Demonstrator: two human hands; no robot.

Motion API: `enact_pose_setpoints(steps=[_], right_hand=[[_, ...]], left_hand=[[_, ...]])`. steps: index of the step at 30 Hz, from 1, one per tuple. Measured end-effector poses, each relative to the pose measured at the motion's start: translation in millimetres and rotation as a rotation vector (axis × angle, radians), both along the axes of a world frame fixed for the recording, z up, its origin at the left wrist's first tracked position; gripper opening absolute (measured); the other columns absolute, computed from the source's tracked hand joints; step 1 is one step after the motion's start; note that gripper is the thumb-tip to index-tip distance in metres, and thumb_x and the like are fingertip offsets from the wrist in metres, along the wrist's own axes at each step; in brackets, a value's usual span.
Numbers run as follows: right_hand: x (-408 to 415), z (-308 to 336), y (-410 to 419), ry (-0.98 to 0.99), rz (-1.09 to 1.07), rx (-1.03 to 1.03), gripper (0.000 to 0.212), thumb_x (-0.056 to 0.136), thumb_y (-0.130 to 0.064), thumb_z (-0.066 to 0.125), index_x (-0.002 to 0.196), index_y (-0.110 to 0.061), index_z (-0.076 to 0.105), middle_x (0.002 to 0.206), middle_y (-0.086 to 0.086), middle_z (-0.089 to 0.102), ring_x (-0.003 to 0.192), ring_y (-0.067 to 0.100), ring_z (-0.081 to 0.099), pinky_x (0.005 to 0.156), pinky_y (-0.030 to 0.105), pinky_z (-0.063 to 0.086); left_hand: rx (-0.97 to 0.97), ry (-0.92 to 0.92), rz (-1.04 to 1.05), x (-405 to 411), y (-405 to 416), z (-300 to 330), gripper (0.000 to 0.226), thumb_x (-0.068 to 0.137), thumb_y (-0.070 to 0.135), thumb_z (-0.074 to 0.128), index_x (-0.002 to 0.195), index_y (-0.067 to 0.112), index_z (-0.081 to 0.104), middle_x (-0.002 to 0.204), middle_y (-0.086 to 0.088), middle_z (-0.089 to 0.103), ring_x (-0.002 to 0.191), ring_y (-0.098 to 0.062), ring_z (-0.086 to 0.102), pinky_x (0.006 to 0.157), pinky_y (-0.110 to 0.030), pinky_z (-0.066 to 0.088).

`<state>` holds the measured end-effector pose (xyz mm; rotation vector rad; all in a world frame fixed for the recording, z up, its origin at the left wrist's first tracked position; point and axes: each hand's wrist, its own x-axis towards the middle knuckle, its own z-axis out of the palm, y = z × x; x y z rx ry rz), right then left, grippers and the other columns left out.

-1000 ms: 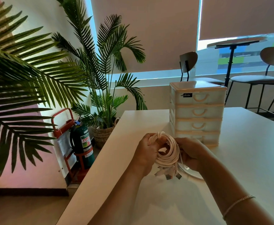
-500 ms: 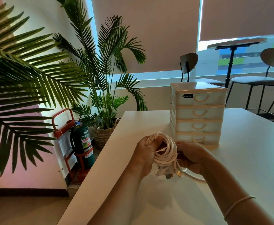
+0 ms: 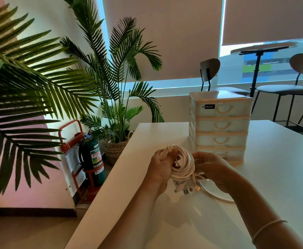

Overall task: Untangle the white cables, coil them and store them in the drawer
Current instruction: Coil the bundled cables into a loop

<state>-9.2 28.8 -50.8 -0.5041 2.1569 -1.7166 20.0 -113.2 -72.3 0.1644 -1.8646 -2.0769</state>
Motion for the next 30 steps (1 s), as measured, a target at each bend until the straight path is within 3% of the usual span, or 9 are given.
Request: enact_pose_setpoints(steps=[3, 6, 9, 12, 15, 20, 24, 27, 30], right_hand=[[3, 2, -6, 0.147, -0.142, 0.012, 0.022, 0.081, 0.008, 0.057, 0.086, -0.012, 0.064, 0.081, 0.000, 0.065, 0.074, 0.011, 0.058, 0.062, 0.018, 0.043], [6, 5, -11, 0.505, -0.316, 0.101, 0.025, 0.080, -0.004, 0.061, 0.084, -0.028, 0.061, 0.085, -0.017, 0.058, 0.083, 0.007, 0.055, 0.071, 0.022, 0.043], [14, 4, -17, 0.778, -0.249, 0.173, 0.021, 0.076, -0.022, 0.072, 0.071, -0.038, 0.059, 0.091, -0.016, 0.056, 0.091, 0.008, 0.049, 0.077, 0.025, 0.040], [19, 0, -21, 0.922, -0.195, 0.381, 0.015, 0.073, -0.031, 0.075, 0.088, -0.030, 0.072, 0.108, -0.009, 0.054, 0.104, 0.009, 0.041, 0.077, 0.015, 0.027], [21, 2, -20, 0.899, -0.207, 0.495, 0.024, 0.077, -0.040, 0.069, 0.100, -0.033, 0.070, 0.126, -0.007, 0.049, 0.117, 0.011, 0.036, 0.082, 0.018, 0.027], [28, 9, -21, 0.854, -0.178, 0.595, 0.022, 0.081, -0.045, 0.063, 0.097, -0.032, 0.071, 0.133, -0.006, 0.044, 0.121, 0.012, 0.032, 0.086, 0.021, 0.031], [28, 14, -18, 0.807, -0.135, 0.561, 0.019, 0.084, -0.036, 0.062, 0.097, -0.027, 0.073, 0.134, -0.002, 0.045, 0.122, 0.012, 0.032, 0.084, 0.019, 0.024], [30, 18, -18, 0.747, -0.116, 0.547, 0.023, 0.086, -0.036, 0.058, 0.105, -0.028, 0.070, 0.139, 0.002, 0.042, 0.128, 0.016, 0.032, 0.099, 0.026, 0.028], [32, 19, -20, 0.734, -0.089, 0.584, 0.023, 0.087, -0.036, 0.057, 0.103, -0.028, 0.071, 0.133, 0.001, 0.047, 0.122, 0.015, 0.038, 0.101, 0.028, 0.030]], left_hand=[[-0.040, 0.024, 0.077, -2, -1, -1, 0.019, 0.090, 0.026, 0.058, 0.102, 0.012, 0.056, 0.084, -0.001, 0.065, 0.078, -0.015, 0.060, 0.073, -0.029, 0.051], [-0.041, 0.037, 0.121, -2, -2, -1, 0.009, 0.090, 0.024, 0.058, 0.094, 0.017, 0.052, 0.075, 0.002, 0.062, 0.068, -0.009, 0.055, 0.061, -0.020, 0.045], [-0.001, 0.033, 0.113, -1, -3, -1, 0.011, 0.090, 0.023, 0.057, 0.098, 0.018, 0.052, 0.083, 0.000, 0.063, 0.074, -0.010, 0.059, 0.065, -0.022, 0.048], [0.051, 0.031, 0.101, 1, -2, 1, 0.009, 0.092, 0.021, 0.055, 0.100, 0.018, 0.052, 0.091, -0.001, 0.063, 0.077, -0.010, 0.061, 0.057, -0.017, 0.051], [0.067, 0.010, 0.095, 4, 0, 3, 0.018, 0.092, 0.021, 0.054, 0.109, 0.014, 0.051, 0.091, -0.001, 0.061, 0.076, -0.009, 0.059, 0.050, -0.014, 0.049], [0.167, -0.046, 0.003, 7, 1, 7, 0.029, 0.091, 0.023, 0.056, 0.116, 0.010, 0.053, 0.088, -0.003, 0.062, 0.067, -0.013, 0.059, 0.050, -0.020, 0.050], [0.238, -0.032, -0.112, 9, 2, 11, 0.019, 0.093, 0.016, 0.052, 0.107, 0.005, 0.059, 0.079, -0.003, 0.062, 0.066, -0.012, 0.061, 0.052, -0.021, 0.050], [0.276, 0.020, -0.206, 10, -1, 11, 0.016, 0.093, 0.013, 0.050, 0.099, 0.004, 0.062, 0.078, -0.006, 0.067, 0.066, -0.014, 0.066, 0.057, -0.023, 0.053], [0.260, 0.068, -0.230, 11, -1, 10, 0.016, 0.092, 0.016, 0.050, 0.101, 0.007, 0.060, 0.082, -0.008, 0.067, 0.068, -0.014, 0.067, 0.058, -0.023, 0.053]])
